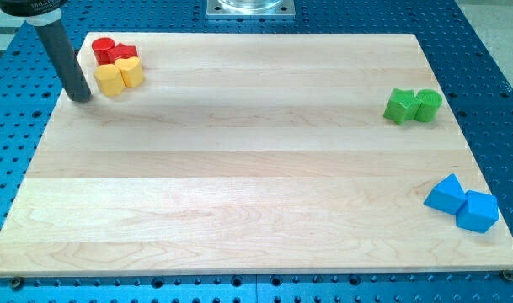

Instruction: Move the hexagon to the red star

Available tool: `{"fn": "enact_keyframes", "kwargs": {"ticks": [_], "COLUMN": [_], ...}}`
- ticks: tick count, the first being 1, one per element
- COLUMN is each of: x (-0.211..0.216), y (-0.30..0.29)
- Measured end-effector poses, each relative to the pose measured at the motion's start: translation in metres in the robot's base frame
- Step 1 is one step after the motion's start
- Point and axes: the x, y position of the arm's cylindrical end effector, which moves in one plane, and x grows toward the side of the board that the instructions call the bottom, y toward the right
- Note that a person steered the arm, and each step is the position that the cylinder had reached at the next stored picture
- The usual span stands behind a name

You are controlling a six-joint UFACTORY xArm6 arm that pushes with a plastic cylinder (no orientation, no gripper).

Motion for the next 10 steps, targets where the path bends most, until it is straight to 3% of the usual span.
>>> {"fn": "enact_keyframes", "kwargs": {"ticks": [1, 3, 4, 7, 10], "x": [-0.018, 0.043, 0.051, 0.037, -0.012], "y": [-0.006, -0.007, 0.017, 0.035, 0.033]}}
